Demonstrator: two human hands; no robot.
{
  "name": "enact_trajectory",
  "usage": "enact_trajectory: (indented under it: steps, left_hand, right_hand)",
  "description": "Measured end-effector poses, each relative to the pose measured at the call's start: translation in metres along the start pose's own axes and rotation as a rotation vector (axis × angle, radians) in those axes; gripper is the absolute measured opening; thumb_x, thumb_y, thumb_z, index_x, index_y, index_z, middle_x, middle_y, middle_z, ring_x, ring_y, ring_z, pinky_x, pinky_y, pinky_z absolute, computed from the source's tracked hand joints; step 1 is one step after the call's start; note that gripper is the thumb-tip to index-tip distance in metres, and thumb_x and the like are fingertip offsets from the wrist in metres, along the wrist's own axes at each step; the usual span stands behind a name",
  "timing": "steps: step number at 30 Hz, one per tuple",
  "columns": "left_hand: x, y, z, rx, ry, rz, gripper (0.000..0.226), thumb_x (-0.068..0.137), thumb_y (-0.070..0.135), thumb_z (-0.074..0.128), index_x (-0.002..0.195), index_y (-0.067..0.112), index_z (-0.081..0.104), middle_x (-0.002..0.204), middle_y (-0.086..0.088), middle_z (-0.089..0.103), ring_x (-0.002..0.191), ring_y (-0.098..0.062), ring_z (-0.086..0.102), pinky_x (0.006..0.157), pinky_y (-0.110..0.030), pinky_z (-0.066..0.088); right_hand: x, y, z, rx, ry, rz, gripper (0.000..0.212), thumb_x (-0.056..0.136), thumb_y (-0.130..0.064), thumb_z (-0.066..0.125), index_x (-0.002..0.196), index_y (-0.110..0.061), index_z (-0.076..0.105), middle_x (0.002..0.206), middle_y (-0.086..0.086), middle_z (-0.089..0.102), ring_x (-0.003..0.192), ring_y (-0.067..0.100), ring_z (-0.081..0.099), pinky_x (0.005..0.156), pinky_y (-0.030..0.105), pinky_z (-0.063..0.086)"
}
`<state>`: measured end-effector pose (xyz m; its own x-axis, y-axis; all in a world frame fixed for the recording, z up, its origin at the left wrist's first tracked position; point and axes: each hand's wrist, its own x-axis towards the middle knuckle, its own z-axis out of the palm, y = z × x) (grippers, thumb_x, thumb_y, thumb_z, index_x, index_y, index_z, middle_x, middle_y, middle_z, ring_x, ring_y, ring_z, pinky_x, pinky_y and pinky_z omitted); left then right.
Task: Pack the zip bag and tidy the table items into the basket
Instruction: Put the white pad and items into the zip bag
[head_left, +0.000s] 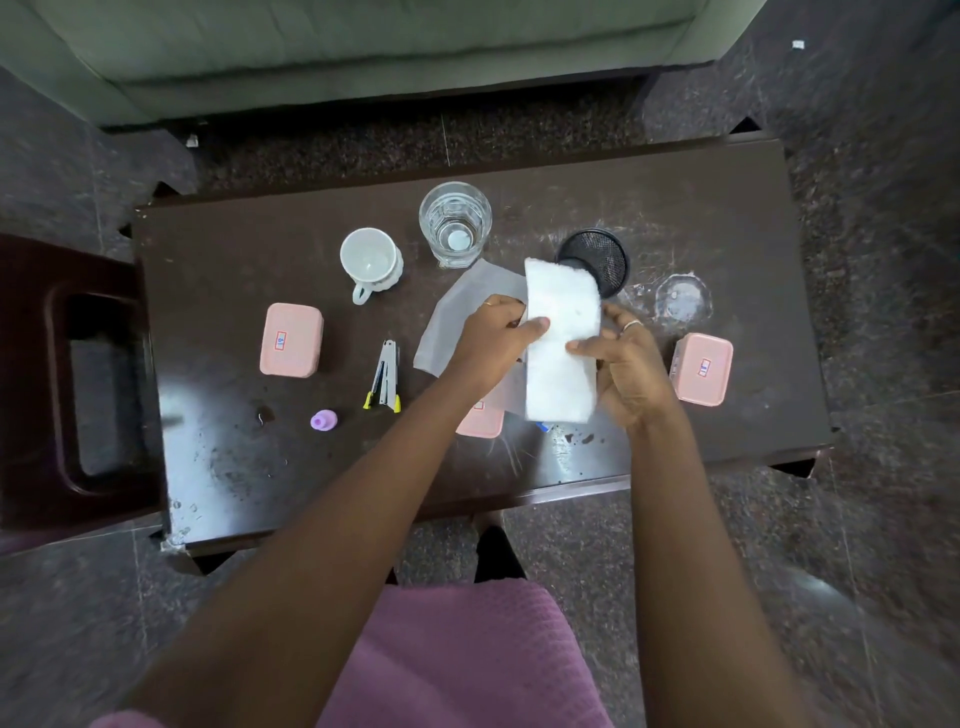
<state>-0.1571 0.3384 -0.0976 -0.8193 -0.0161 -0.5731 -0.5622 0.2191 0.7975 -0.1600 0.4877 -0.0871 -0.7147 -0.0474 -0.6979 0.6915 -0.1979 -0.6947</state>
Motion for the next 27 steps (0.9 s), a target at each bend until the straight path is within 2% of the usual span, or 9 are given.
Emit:
enact_trajectory:
  steps: [3, 6, 9, 12, 16, 20, 23, 26, 27]
  left_hand:
    - [0.002, -0.003, -0.004, 0.057, -0.020, 0.032, 0.027, 0.090, 0.014, 0.058, 0.101, -0.009, 0.065, 0.105, -0.008, 0.050, 0.099, -0.026, 0.056, 0.087, -0.041, 0.050]
    - [0.004, -0.003, -0.007, 0.037, -0.053, 0.033, 0.023, 0.088, 0.010, 0.060, 0.101, -0.007, 0.065, 0.106, -0.007, 0.049, 0.095, -0.022, 0.054, 0.075, -0.033, 0.049]
    - [0.005, -0.004, -0.010, -0.084, -0.096, -0.017, 0.018, 0.086, 0.003, 0.059, 0.101, -0.004, 0.065, 0.106, -0.006, 0.047, 0.087, -0.017, 0.053, 0.062, -0.018, 0.046]
    - [0.006, -0.004, -0.010, -0.157, -0.101, -0.079, 0.020, 0.088, 0.004, 0.056, 0.102, -0.008, 0.064, 0.108, -0.007, 0.048, 0.088, -0.020, 0.056, 0.064, -0.021, 0.050]
    - [0.007, -0.002, -0.007, -0.193, -0.079, -0.114, 0.015, 0.089, 0.005, 0.052, 0.098, 0.001, 0.063, 0.108, -0.010, 0.052, 0.080, -0.019, 0.056, 0.066, -0.023, 0.049]
    - [0.009, 0.000, -0.007, -0.305, -0.076, -0.178, 0.021, 0.090, 0.001, 0.047, 0.108, -0.002, 0.058, 0.098, -0.012, 0.054, 0.069, -0.017, 0.056, 0.064, -0.025, 0.049]
    - [0.008, 0.000, -0.007, -0.336, -0.092, -0.167, 0.012, 0.093, 0.002, 0.046, 0.102, 0.002, 0.054, 0.081, -0.006, 0.055, 0.064, -0.016, 0.055, 0.058, -0.021, 0.050]
    - [0.007, 0.000, -0.006, -0.358, -0.079, -0.128, 0.008, 0.095, 0.004, 0.045, 0.097, 0.003, 0.052, 0.078, -0.003, 0.052, 0.063, -0.015, 0.053, 0.050, -0.014, 0.050]
    - [0.007, 0.000, -0.006, -0.357, -0.067, -0.117, 0.011, 0.095, 0.003, 0.043, 0.094, 0.004, 0.053, 0.078, -0.003, 0.052, 0.063, -0.015, 0.052, 0.049, -0.013, 0.049]
  right_hand:
    - [0.002, -0.002, -0.005, 0.026, -0.004, 0.060, 0.046, 0.077, 0.012, 0.060, 0.118, -0.005, 0.048, 0.090, 0.009, 0.072, 0.070, 0.018, 0.071, 0.063, 0.031, 0.059]
    - [0.005, -0.006, -0.011, -0.026, -0.018, 0.049, 0.046, 0.073, 0.016, 0.061, 0.105, -0.014, 0.049, 0.070, 0.002, 0.074, 0.063, 0.017, 0.071, 0.059, 0.032, 0.059]
    - [0.006, -0.008, -0.015, -0.013, -0.054, 0.026, 0.043, 0.072, 0.018, 0.061, 0.097, -0.016, 0.056, 0.069, 0.000, 0.075, 0.063, 0.015, 0.070, 0.057, 0.028, 0.058]
    - [0.007, -0.006, -0.014, 0.053, -0.052, -0.015, 0.030, 0.075, 0.019, 0.056, 0.081, -0.009, 0.065, 0.067, -0.001, 0.074, 0.064, 0.013, 0.069, 0.064, 0.029, 0.059]
    - [0.007, -0.006, -0.012, 0.010, -0.053, -0.030, 0.050, 0.076, 0.021, 0.042, 0.051, -0.013, 0.070, 0.068, -0.001, 0.075, 0.061, 0.013, 0.069, 0.052, 0.024, 0.057]
    - [0.006, -0.007, -0.011, 0.024, -0.037, -0.052, 0.048, 0.076, 0.011, 0.036, 0.050, -0.012, 0.069, 0.064, 0.001, 0.073, 0.052, 0.011, 0.061, 0.045, 0.016, 0.047]
    - [0.006, -0.009, -0.011, 0.064, -0.050, -0.029, 0.033, 0.079, -0.009, 0.049, 0.053, -0.014, 0.068, 0.061, -0.002, 0.069, 0.057, 0.012, 0.059, 0.051, 0.019, 0.048]
    - [0.007, -0.013, -0.011, -0.031, -0.096, -0.043, 0.024, 0.082, 0.007, 0.056, 0.074, -0.013, 0.065, 0.064, -0.003, 0.070, 0.055, 0.008, 0.063, 0.048, 0.018, 0.051]
    - [0.008, -0.014, -0.013, -0.058, -0.128, -0.025, 0.031, 0.080, 0.016, 0.053, 0.086, -0.014, 0.062, 0.070, 0.000, 0.070, 0.058, 0.008, 0.065, 0.048, 0.019, 0.053]
